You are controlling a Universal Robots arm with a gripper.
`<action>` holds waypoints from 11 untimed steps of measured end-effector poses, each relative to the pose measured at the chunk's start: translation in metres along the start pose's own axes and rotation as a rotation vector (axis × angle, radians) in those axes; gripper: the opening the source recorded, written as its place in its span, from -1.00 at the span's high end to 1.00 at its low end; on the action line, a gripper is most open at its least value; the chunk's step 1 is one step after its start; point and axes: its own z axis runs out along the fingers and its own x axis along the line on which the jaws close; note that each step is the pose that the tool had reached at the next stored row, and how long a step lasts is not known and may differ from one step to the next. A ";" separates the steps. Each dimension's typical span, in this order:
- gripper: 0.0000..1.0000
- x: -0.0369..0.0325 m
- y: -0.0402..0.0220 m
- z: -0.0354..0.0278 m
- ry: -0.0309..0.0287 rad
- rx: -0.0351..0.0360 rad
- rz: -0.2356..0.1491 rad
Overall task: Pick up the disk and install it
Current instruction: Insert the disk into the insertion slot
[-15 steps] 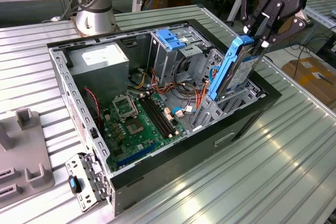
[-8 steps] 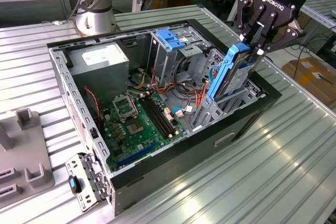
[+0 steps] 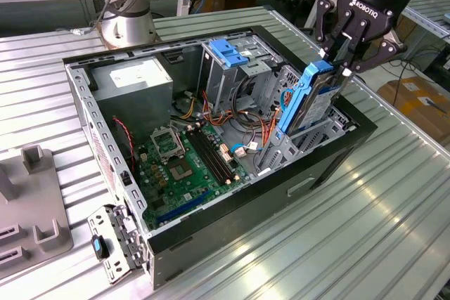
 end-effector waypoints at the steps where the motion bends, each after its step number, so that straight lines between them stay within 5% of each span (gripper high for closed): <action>1: 0.30 0.0000 0.0000 0.0023 -0.0003 0.0000 0.000; 11: 0.30 -0.0007 0.0001 0.0262 0.0002 0.0000 0.000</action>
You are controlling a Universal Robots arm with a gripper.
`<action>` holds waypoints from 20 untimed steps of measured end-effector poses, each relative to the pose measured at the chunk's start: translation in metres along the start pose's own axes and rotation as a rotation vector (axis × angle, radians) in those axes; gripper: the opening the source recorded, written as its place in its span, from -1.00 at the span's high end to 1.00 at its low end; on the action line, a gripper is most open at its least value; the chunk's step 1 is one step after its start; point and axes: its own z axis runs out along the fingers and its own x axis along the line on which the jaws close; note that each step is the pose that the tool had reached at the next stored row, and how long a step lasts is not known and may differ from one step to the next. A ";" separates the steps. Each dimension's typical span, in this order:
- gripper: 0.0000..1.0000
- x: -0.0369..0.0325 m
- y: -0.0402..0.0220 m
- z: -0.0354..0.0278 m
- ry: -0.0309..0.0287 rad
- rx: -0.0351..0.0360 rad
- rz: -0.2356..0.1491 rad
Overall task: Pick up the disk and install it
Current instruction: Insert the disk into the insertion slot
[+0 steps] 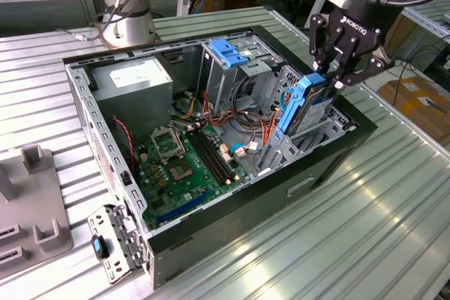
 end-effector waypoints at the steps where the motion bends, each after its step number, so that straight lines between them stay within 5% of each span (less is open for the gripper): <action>1: 0.30 -0.0001 0.0000 0.0023 -0.0001 0.0000 0.000; 10: 0.30 -0.0005 0.0001 0.0159 -0.0001 0.0000 0.000; 16: 0.30 -0.0011 0.0002 0.0331 0.0003 -0.0001 0.000; 20: 0.30 -0.0011 0.0002 0.0354 0.0001 0.0000 0.000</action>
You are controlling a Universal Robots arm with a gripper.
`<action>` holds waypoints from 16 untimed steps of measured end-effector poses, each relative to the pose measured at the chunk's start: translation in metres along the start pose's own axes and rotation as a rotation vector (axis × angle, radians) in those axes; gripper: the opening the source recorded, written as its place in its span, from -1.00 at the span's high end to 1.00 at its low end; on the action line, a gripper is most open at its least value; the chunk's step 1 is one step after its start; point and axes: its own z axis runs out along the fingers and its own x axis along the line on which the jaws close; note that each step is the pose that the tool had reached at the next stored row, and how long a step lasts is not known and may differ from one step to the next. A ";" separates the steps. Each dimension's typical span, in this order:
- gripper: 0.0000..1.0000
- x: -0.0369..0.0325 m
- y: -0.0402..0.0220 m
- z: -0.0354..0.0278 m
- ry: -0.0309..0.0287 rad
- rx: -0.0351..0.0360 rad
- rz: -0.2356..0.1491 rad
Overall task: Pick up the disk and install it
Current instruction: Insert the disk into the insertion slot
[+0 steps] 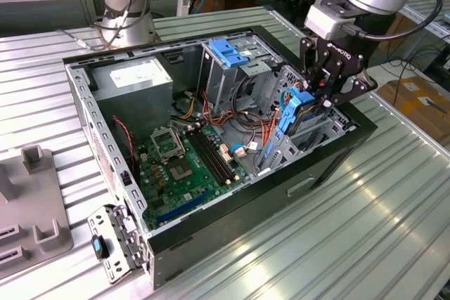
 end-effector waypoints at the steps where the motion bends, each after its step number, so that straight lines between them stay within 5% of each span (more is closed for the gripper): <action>1: 0.30 0.0001 0.0000 0.0001 -0.0001 0.0000 0.000; 8: 0.03 0.0002 0.0000 0.0004 -0.0001 0.0000 0.000; 16: 0.03 -0.0003 0.0023 0.0169 0.0000 0.0000 0.000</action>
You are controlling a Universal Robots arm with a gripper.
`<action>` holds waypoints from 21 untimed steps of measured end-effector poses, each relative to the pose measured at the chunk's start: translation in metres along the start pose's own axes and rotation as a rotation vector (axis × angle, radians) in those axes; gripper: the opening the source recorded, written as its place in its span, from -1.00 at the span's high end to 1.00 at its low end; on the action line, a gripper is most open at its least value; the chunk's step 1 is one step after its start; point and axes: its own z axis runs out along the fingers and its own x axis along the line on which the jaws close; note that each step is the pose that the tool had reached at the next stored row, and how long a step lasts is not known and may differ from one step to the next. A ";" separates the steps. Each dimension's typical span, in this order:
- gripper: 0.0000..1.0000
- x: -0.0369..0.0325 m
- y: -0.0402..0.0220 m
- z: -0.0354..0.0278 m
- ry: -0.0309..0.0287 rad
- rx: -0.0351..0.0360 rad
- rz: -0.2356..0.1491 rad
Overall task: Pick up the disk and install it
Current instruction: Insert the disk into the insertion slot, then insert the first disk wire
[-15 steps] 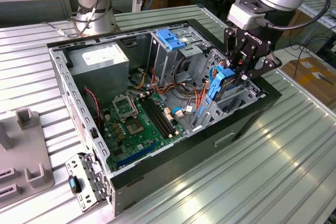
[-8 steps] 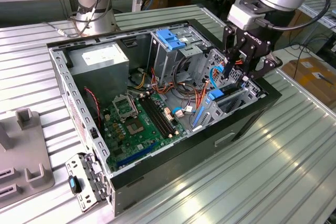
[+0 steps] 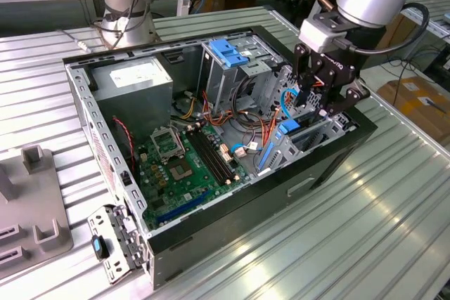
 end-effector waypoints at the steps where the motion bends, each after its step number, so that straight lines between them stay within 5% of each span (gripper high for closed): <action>1: 0.03 0.0000 0.0000 0.0000 0.0002 0.0000 0.000; 13: 0.03 0.0000 0.0000 0.0018 -0.0003 0.0000 0.000; 21: 0.03 0.0003 0.0000 -0.0095 -0.0001 0.0000 0.000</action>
